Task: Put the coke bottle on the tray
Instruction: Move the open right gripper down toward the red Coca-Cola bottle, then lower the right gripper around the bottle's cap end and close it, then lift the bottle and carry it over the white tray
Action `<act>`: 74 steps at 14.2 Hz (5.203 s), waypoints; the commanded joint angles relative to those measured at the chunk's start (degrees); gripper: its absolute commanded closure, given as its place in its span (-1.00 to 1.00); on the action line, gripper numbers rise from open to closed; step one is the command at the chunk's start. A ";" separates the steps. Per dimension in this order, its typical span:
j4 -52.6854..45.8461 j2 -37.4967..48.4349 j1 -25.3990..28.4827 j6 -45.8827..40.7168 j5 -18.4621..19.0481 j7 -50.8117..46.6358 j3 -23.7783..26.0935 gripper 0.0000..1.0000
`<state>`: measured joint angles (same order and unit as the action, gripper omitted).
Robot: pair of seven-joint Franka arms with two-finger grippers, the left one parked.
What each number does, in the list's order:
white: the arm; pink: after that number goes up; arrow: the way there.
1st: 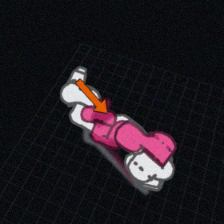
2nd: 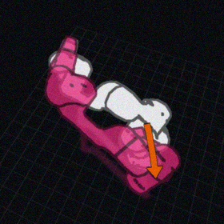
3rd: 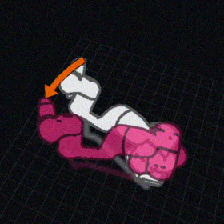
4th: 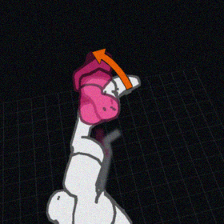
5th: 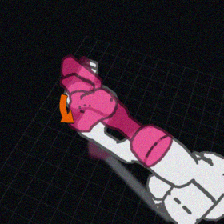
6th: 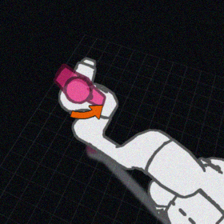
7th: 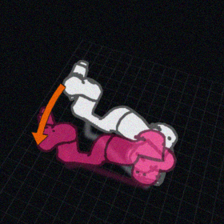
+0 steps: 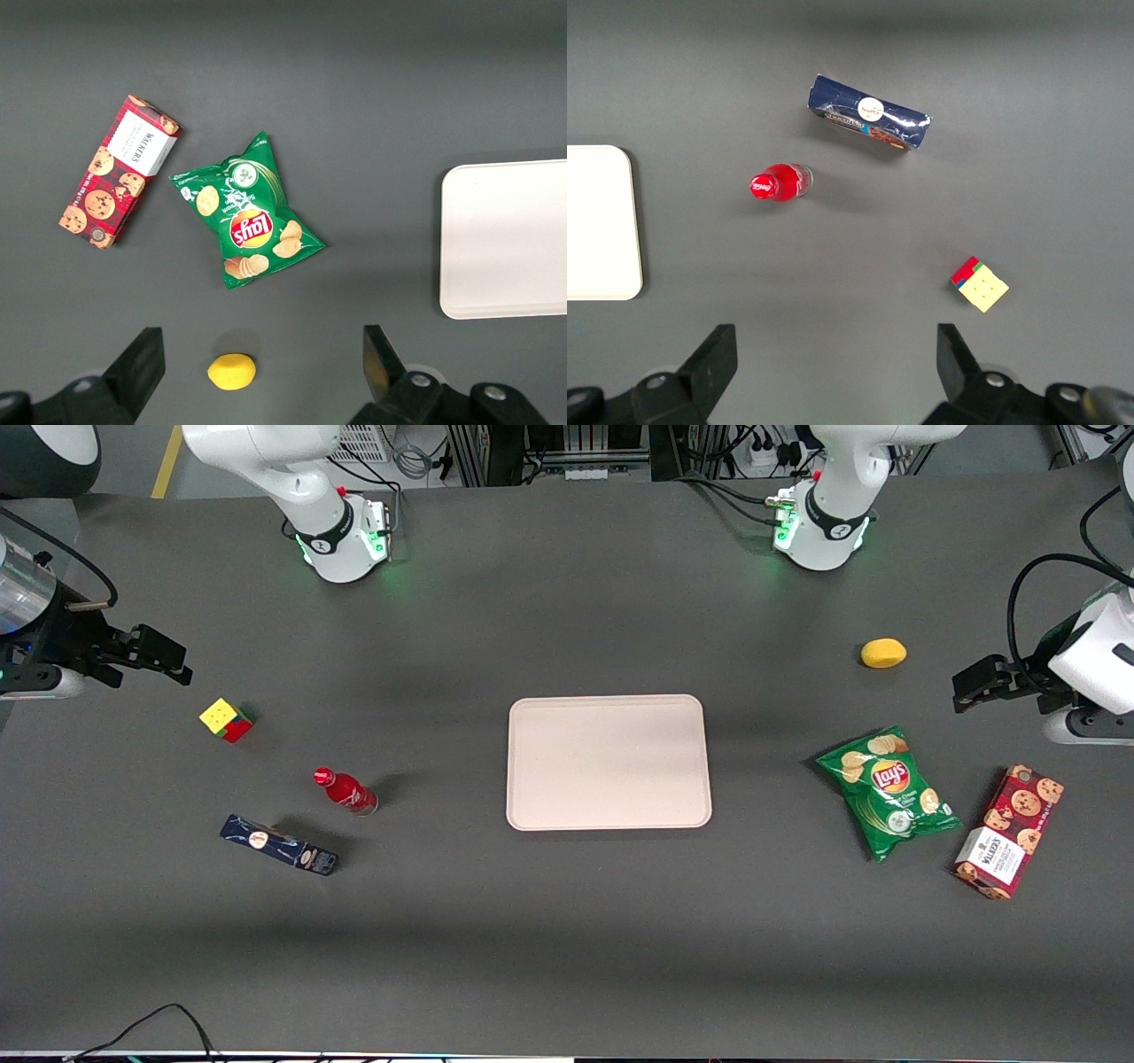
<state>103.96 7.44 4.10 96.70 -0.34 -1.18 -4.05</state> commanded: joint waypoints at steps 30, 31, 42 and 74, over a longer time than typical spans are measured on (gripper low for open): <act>18.12 -18.96 2.32 42.34 -0.28 -9.02 8.71 -0.98; 18.21 -18.96 2.32 42.34 -0.28 -9.02 8.71 -0.98; 18.21 -19.05 2.23 42.08 1.04 -8.84 8.71 0.88; -29.69 -34.42 20.77 3.40 6.57 -51.81 19.86 1.00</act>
<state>78.59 -22.39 23.74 98.90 3.61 -47.93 14.42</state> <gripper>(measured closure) 0.678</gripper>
